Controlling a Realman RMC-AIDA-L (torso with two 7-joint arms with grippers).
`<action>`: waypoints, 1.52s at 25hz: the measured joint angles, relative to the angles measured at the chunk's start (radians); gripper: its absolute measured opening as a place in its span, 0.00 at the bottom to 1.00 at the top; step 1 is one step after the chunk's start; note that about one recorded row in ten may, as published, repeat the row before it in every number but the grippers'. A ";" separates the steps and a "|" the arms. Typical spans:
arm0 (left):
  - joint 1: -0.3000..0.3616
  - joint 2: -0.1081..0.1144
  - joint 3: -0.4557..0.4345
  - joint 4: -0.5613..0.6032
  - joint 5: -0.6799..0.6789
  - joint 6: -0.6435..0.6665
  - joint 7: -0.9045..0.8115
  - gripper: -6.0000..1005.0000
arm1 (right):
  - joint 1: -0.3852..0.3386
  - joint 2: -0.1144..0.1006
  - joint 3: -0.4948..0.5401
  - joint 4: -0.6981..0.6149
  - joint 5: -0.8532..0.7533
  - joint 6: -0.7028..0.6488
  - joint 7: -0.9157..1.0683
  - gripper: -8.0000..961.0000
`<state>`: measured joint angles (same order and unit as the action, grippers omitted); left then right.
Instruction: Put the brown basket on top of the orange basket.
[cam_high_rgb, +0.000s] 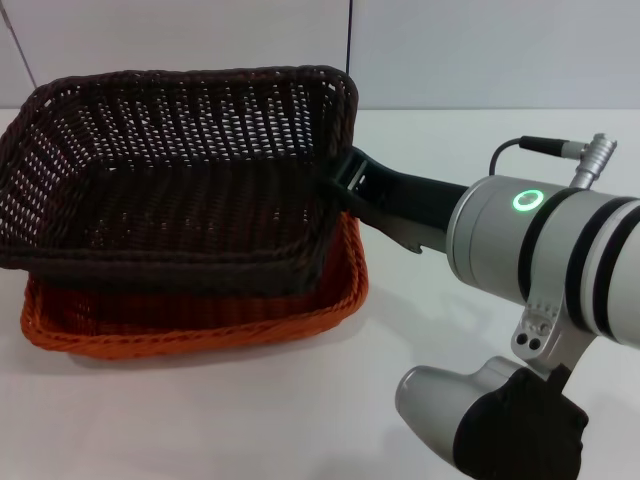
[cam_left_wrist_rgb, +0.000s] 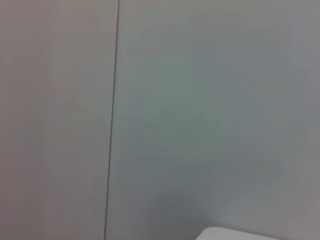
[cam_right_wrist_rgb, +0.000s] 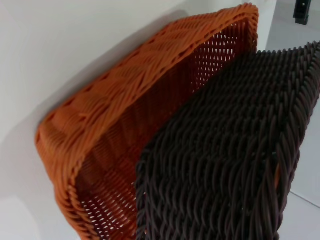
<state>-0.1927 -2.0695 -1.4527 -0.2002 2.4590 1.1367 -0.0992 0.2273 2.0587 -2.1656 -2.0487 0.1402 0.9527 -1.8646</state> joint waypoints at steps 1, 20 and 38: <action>0.000 0.000 0.000 0.000 0.000 0.000 0.000 0.79 | -0.002 0.000 -0.001 0.003 0.000 0.000 -0.003 0.24; -0.011 0.000 0.000 -0.002 0.000 -0.017 0.001 0.79 | -0.109 0.004 0.002 0.048 -0.076 -0.074 0.057 0.33; -0.016 0.003 -0.002 0.006 0.000 -0.045 0.008 0.79 | -0.274 0.020 -0.024 0.063 -0.278 -0.399 0.233 0.69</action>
<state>-0.2086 -2.0662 -1.4542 -0.1947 2.4589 1.0915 -0.0909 -0.0466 2.0787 -2.1891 -1.9857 -0.1381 0.5538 -1.6312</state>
